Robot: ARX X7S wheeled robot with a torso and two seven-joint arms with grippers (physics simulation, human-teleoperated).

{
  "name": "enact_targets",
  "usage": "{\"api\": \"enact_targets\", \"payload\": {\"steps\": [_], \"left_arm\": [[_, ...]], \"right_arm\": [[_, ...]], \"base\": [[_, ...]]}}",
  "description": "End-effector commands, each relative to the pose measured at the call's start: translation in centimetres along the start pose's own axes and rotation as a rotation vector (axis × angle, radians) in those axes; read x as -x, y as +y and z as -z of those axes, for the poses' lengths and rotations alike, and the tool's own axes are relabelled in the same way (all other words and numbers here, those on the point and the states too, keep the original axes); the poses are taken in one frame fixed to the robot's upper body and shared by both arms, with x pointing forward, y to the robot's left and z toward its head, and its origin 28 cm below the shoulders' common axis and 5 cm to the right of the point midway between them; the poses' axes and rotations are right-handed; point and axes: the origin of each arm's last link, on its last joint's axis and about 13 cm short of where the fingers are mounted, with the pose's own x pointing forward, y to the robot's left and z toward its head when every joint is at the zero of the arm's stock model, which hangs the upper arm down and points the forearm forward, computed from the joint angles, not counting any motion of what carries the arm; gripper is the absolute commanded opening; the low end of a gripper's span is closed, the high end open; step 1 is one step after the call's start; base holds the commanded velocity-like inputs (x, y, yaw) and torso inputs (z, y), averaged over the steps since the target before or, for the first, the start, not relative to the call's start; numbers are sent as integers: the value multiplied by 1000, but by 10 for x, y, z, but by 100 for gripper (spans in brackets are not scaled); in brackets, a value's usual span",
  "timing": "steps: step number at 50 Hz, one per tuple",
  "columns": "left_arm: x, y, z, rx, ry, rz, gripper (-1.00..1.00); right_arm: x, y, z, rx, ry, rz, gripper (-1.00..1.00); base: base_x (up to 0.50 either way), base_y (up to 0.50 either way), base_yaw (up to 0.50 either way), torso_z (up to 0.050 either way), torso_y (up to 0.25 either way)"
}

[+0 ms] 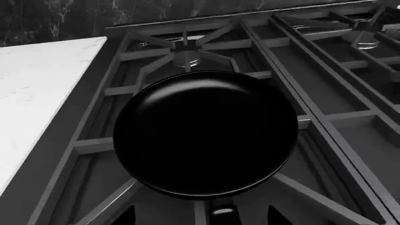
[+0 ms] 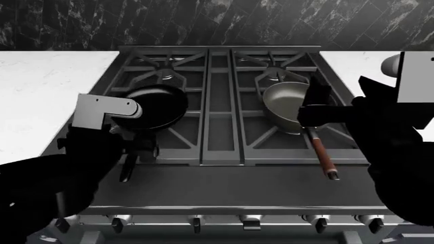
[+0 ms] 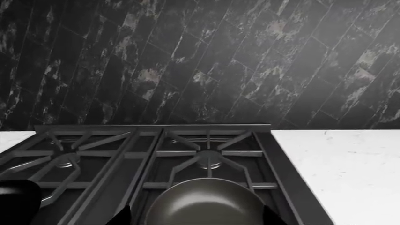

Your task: Place both pans onto different burners. Then place the asparagus and the shrimp on different pans.

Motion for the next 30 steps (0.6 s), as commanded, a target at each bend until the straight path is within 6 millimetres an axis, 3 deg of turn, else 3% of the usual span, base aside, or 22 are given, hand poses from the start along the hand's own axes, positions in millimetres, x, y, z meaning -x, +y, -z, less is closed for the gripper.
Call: {"api": "enact_targets", "payload": {"steps": [1,6,9,15,30], "left_arm": [[28,-2,-34,-16,-153,25,100],[50,-4,-53,-9,-262,46,100],[56,-6,-54,3,-307,57,100],[55,-12,-44,31,-410,50,100],[47,-8,-30,67,-421,33,100]], "right_arm": [[-2,0,0,-4,5,-3,100],[-2,1,0,-11,4,-9,100],[-1,2,1,-11,2,-16,100],[2,4,2,6,-27,-26,100],[-3,9,12,83,-37,9,100]], "base": [[0,0,0,0,0],[0,0,0,0,0],[0,0,0,0,0],[0,0,0,0,0],[-73,0,0,0,0]]}}
